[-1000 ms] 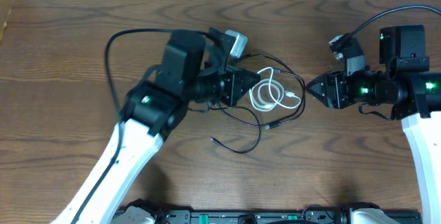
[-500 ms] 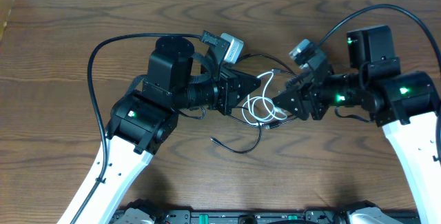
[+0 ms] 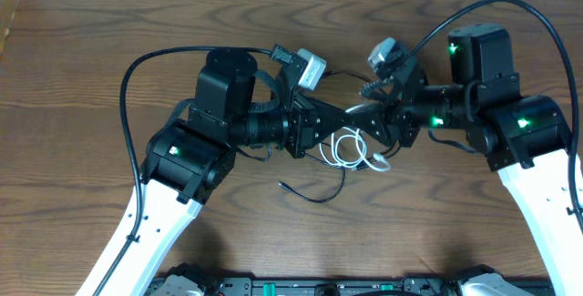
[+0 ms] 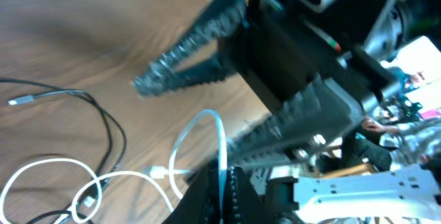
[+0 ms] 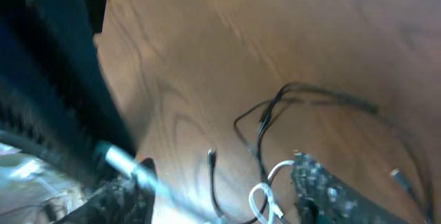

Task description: Untangle cables

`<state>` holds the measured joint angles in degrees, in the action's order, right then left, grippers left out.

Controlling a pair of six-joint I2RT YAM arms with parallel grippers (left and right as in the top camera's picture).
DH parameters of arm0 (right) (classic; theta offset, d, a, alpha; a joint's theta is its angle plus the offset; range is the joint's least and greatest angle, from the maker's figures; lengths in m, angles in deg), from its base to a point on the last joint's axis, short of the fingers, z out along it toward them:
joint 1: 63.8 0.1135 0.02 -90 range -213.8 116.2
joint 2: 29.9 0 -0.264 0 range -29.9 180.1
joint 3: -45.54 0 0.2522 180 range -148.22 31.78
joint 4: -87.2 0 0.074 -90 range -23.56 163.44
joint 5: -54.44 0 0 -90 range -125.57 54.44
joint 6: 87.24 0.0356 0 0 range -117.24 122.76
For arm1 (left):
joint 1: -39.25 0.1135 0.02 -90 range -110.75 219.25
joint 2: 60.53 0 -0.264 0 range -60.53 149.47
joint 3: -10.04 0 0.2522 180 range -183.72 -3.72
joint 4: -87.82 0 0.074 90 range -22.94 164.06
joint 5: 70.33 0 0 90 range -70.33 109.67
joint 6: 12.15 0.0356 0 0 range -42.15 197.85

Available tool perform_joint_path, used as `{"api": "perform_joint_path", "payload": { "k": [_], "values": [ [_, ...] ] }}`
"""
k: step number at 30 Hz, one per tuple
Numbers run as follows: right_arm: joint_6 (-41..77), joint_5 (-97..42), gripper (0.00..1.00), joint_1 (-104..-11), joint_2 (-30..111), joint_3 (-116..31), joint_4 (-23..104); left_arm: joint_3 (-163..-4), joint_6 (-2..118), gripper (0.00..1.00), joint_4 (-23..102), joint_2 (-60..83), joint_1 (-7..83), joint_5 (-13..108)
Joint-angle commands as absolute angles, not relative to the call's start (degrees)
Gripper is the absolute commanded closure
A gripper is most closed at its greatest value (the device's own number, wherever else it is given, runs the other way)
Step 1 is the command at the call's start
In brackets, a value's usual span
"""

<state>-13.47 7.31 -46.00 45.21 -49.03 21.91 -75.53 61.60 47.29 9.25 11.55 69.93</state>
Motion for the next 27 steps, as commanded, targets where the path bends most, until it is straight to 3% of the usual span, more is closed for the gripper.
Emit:
{"api": "perform_joint_path", "payload": {
  "k": [1,3,4,6,10,14,27],
  "values": [
    [-14.1,7.9,0.54,-45.6,45.1,-48.7,23.2,-76.1,62.2,0.92,47.3,8.9,11.5,73.5],
    [-14.0,7.9,0.7,-45.6,45.1,-48.7,23.0,-76.1,62.2,0.92,47.3,8.9,11.5,73.4],
    [-14.0,7.9,0.84,-45.6,45.1,-48.7,22.2,-76.1,62.2,0.92,47.3,8.9,11.5,73.4],
    [-14.0,7.9,0.9,-45.6,45.1,-48.7,21.1,-76.1,62.2,0.92,47.4,8.9,11.5,73.4],
    [-14.0,7.9,0.89,-45.6,45.1,-48.7,20.2,-76.1,62.2,0.92,47.3,9.0,11.5,73.4],
    [-14.1,7.9,0.76,-45.6,45.1,-48.7,20.3,-76.1,62.2,0.92,47.1,9.1,11.5,73.4],
    [-23.4,7.9,0.74,-45.6,45.1,-48.7,22.7,-76.1,62.2,0.92,45.9,9.1,11.5,73.4]
  ]
}}
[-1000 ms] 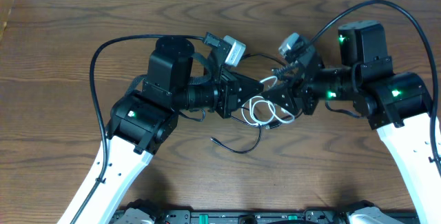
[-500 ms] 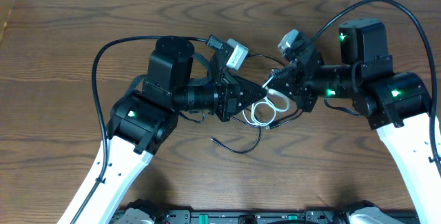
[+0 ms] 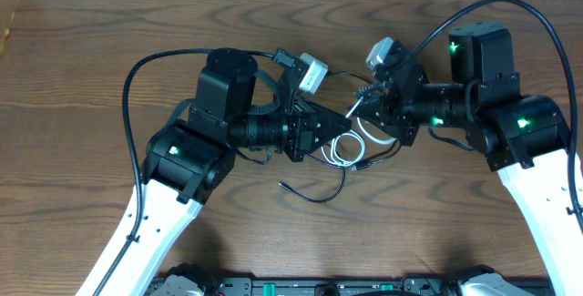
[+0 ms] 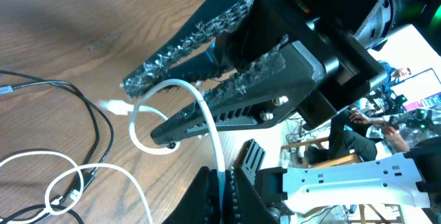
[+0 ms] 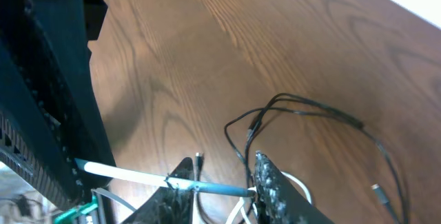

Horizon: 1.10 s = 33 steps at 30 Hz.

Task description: Untangle cables

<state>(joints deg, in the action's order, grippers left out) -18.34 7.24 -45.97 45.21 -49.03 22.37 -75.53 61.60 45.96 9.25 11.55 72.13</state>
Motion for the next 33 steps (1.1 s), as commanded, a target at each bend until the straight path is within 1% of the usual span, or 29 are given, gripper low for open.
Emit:
{"api": "perform_joint_path", "payload": {
  "k": [1,3,5,9,14,16,17,20,23,24,26,27,28,31,32,33],
  "values": [
    [-24.3,7.9,0.74,-45.6,45.1,-48.7,22.7,-76.1,62.2,0.92,45.9,9.1,11.5,73.4],
    [-24.8,7.9,0.75,-45.6,45.1,-48.7,22.7,-76.1,62.2,0.92,45.9,9.1,11.5,73.4],
    [-24.8,7.9,0.8,-45.6,45.1,-48.7,22.7,-76.1,62.2,0.92,45.9,9.1,11.5,73.4],
    [-24.7,7.9,0.99,-45.6,45.1,-48.7,22.6,-76.1,62.2,0.92,45.9,9.1,11.5,73.0],
    [-24.7,7.9,0.99,-45.6,45.1,-48.7,22.3,-76.1,62.2,0.92,45.8,9.1,11.5,73.0],
    [-24.7,7.7,0.99,-45.6,45.1,-48.7,22.2,-76.1,62.2,0.91,45.8,9.1,11.5,73.0],
    [-24.7,7.2,0.99,-45.6,45.1,-48.7,22.0,-76.1,62.2,0.88,45.8,9.1,11.5,73.0],
    [-22.8,1.5,0.99,-45.6,45.1,-48.7,21.1,-76.1,62.5,0.87,45.8,9.1,11.5,72.3],
    [-16.9,-7.3,0.99,-45.6,45.1,-48.7,19.5,-76.1,62.4,0.88,44.9,9.1,11.5,69.8],
    [-15.3,-9.4,0.97,-45.6,45.1,-48.7,18.5,-76.1,62.4,0.88,44.4,9.1,11.5,68.7],
    [-13.2,-11.3,0.83,-45.6,45.1,-48.7,15.3,-76.1,62.4,0.9,43.5,9.1,11.5,66.1],
    [-12.8,-11.0,0.75,-45.6,45.1,-48.7,13.1,-76.1,62.4,0.92,43.2,9.1,11.5,64.5],
    [-12.4,-10.5,0.69,-45.6,45.1,-48.7,11.2,-76.1,62.3,0.92,43.2,9.1,11.5,62.8],
    [-12.5,-7.3,0.65,-45.6,45.1,-48.7,4.7,-76.1,59.6,0.93,43.5,9.1,11.5,58.0],
    [-12.5,-6.9,0.66,-45.4,45.1,-48.7,2.8,-76.1,59.0,0.92,43.5,9.1,11.5,56.9],
    [-12.5,-7.1,0.69,-45.3,45.1,-48.7,1.7,-76.1,58.7,0.92,43.5,9.1,11.5,55.9]
  ]
}}
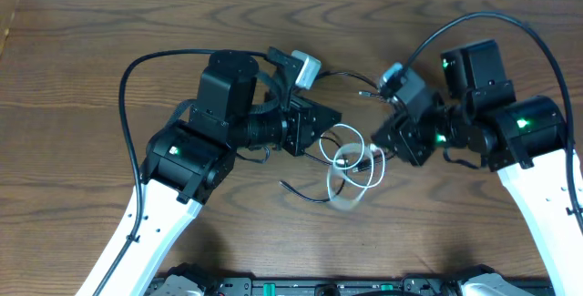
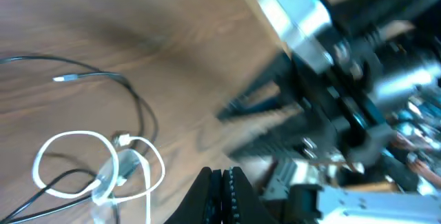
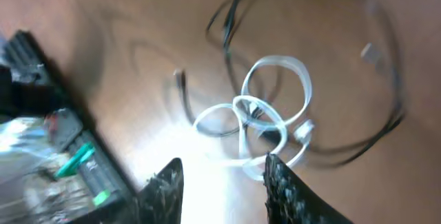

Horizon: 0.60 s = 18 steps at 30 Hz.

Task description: Untangle cables

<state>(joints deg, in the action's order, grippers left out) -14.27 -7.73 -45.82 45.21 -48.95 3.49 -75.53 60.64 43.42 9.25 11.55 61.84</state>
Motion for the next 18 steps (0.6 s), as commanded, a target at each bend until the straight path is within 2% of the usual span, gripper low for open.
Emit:
{"api": "perform_joint_path", "payload": {
  "k": [1,4,6,10,14,15,18],
  "values": [
    [-12.5,-7.4,0.72,-45.3,45.1,-48.7,0.7,-76.1,58.7,0.92,43.5,9.1,11.5,55.7],
    [-12.4,-8.0,0.72,-45.3,45.1,-48.7,-0.1,-76.1,58.7,0.92,42.7,9.1,11.5,55.8],
    [-11.4,-7.4,0.66,-45.3,45.1,-48.6,-0.1,-76.1,58.7,0.92,40.6,9.1,11.5,54.7],
    [-10.4,-6.8,0.63,-45.3,45.1,-48.0,-0.6,-76.1,58.7,0.91,31.2,9.1,11.5,44.7],
    [-9.0,-6.9,0.6,-45.3,45.1,-44.6,0.9,-76.1,58.7,0.83,21.9,9.2,11.5,32.1],
    [-8.8,-6.9,0.59,-45.3,45.1,-43.2,1.8,-76.1,58.7,0.77,20.3,9.3,11.5,30.1],
    [-8.8,-6.9,0.54,-45.3,45.1,-37.9,5.3,-76.1,58.7,0.66,17.6,9.5,11.5,27.7]
  ]
}}
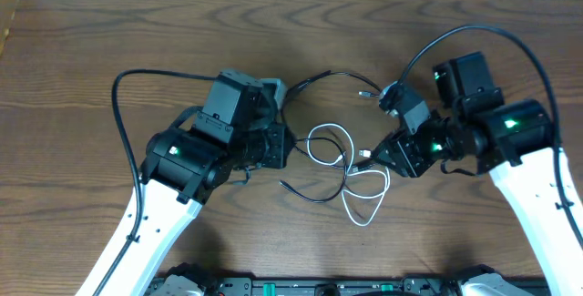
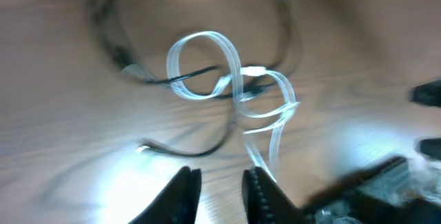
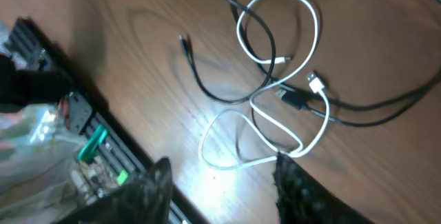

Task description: Untangle cables

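Observation:
A white cable lies in loose loops on the wooden table, crossed by a thin black cable with a free end near the front. The right wrist view shows the white cable, its USB plug and the black cable threaded through the loops. My right gripper hangs open above them, right of the tangle, holding nothing. My left gripper is open too, to the tangle's left, with the white cable ahead of its empty fingers.
The arms' own black supply cables arc over the table beside each arm. A dark rail with green parts runs along the table's front edge. A pale wall strip borders the far edge.
My left gripper was shut and is now open. Both grippers stand farther back from the tangle. The white cable's front loop now lies spread out flat toward the table's front.
First my left gripper held a loop of the white cable up, with the right gripper open beside it. Then the right fingers had closed on that same loop. Later the right gripper was open, the loops lower. Now both are open and the cables lie loose.

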`<state>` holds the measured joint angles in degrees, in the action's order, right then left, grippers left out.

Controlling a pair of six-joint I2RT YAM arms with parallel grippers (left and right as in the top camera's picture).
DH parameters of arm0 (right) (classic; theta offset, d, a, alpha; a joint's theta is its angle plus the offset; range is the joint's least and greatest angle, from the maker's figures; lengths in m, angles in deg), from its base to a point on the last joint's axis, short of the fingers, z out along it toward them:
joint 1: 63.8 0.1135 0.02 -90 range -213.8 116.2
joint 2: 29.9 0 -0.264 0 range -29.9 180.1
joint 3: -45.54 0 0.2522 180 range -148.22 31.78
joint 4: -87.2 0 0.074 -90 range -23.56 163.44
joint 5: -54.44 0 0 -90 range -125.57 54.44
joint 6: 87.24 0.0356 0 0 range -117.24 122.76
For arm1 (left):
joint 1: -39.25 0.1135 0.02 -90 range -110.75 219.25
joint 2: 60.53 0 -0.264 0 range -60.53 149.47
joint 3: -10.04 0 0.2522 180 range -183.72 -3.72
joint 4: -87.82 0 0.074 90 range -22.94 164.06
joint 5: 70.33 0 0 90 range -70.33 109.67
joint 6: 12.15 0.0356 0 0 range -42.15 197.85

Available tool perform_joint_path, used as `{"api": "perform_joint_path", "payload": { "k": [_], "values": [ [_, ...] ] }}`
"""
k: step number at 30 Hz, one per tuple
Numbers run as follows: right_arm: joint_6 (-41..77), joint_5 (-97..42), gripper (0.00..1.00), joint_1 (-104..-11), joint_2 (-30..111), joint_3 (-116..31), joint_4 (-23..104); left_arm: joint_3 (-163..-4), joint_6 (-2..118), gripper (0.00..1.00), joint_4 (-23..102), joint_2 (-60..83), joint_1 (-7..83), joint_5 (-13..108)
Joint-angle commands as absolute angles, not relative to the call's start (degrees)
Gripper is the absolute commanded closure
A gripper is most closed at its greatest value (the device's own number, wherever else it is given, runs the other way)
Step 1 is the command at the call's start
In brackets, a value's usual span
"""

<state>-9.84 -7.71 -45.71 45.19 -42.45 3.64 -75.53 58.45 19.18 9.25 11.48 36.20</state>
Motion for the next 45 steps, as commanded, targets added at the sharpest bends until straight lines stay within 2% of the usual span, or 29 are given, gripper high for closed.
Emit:
{"api": "perform_joint_path", "payload": {
  "k": [1,3,8,13,26,32,34,36,37,39,42,45],
  "values": [
    [-8.9,-6.9,0.52,-45.3,45.1,-36.4,6.3,-76.1,58.7,0.62,17.4,9.5,11.5,27.7],
    [-8.9,-8.1,0.48,-45.3,45.1,-31.4,11.0,-76.1,58.7,0.58,17.3,9.5,11.5,27.8],
    [-11.5,-13.1,0.4,-45.3,45.1,-20.5,24.2,-76.1,58.5,0.55,17.3,9.5,11.5,27.9],
    [-14.2,-13.1,0.41,-45.3,45.1,-13.4,34.3,-76.1,58.5,0.54,17.1,9.5,11.5,28.0],
    [-16.2,-13.2,0.4,-45.3,45.1,-3.3,49.1,-76.1,57.4,0.53,17.1,9.6,11.5,28.0],
    [-16.2,-13.2,0.48,-45.3,45.1,-1.3,52.0,-76.1,57.4,0.53,17.1,9.6,11.5,28.0],
    [-16.2,-13.2,0.55,-45.3,45.1,-1.3,52.0,-76.1,57.4,0.53,17.1,9.6,11.5,28.0],
    [-16.2,-13.2,0.69,-45.3,45.1,-1.3,52.0,-76.1,57.4,0.53,17.1,9.6,11.5,28.0],
    [-16.2,-13.2,0.82,-45.3,45.1,-1.3,52.0,-76.1,57.4,0.53,17.1,9.6,11.5,28.0],
    [-16.1,-13.2,0.99,-45.3,45.1,-1.3,52.0,-76.1,57.4,0.53,17.1,9.6,11.5,28.0],
    [-16.1,-13.4,0.99,-45.3,45.1,-1.3,52.1,-76.1,57.4,0.53,17.1,9.6,11.5,28.0],
    [-8.1,-18.9,0.99,-45.4,45.1,-1.3,55.4,-76.1,57.4,0.53,17.1,9.6,11.5,28.0]
  ]
}}
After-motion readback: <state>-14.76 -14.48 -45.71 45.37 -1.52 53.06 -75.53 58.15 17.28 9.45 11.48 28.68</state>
